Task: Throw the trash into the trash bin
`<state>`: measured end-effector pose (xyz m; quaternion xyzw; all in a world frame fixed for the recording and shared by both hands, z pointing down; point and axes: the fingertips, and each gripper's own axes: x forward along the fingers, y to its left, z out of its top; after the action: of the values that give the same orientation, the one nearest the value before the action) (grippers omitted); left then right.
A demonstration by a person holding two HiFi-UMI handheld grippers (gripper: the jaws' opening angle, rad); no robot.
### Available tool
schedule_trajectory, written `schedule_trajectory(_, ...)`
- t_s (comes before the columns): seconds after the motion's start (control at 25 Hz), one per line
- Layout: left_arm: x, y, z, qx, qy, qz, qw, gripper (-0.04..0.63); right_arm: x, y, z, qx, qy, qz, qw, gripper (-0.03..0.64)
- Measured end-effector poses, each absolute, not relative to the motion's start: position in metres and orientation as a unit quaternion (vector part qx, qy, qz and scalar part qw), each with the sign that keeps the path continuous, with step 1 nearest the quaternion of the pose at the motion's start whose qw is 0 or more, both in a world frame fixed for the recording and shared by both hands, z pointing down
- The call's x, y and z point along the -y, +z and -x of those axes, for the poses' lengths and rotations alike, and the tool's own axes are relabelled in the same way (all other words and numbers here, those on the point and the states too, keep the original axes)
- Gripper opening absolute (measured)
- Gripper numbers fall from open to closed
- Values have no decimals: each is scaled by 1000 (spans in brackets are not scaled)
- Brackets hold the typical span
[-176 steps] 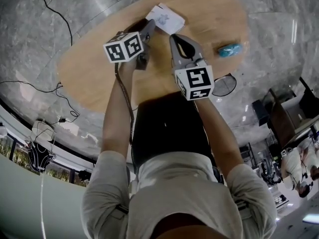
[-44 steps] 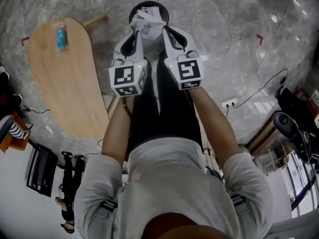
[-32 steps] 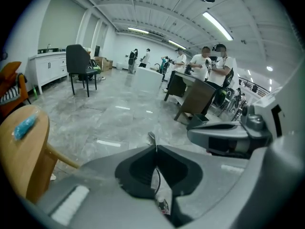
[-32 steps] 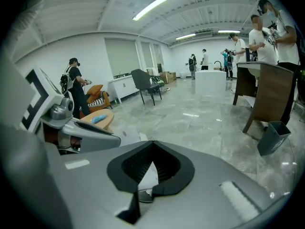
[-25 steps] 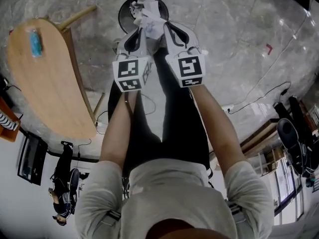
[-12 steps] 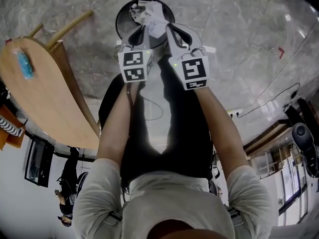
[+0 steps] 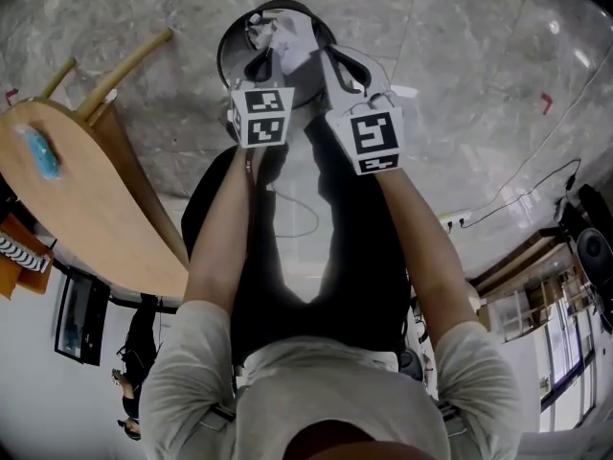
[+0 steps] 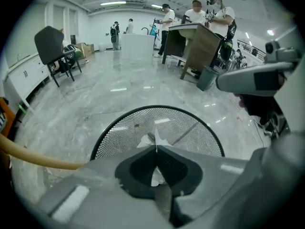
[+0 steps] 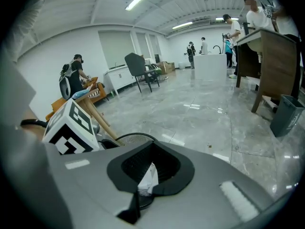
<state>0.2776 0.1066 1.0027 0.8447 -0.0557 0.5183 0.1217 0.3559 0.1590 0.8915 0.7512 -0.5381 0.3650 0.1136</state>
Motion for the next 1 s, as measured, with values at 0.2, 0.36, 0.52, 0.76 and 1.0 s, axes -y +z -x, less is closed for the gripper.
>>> schedule_trajectory(0.2, -108, 1030, -281, 34, 538, -837, 98, 20, -152, 893, -361, 538, 359, -755, 112, 8)
schedule_trajectory(0.36, -105, 1046, -275, 29, 559, -825, 81, 20, -146, 897, -363, 540, 358, -754, 110, 8)
schedule_trajectory(0.52, -105, 1054, -275, 30, 572, -817, 71, 20, -145, 901, -367, 537, 366, -751, 115, 8)
schedule_trajectory(0.76, -102, 1054, -280, 32, 565, -819, 90, 38, -145, 902, -368, 536, 370, -750, 117, 8)
schedule_trajectory(1.0, -100, 1031, -282, 29, 549, -827, 120, 61, -143, 884, -368, 529, 372, -754, 116, 8)
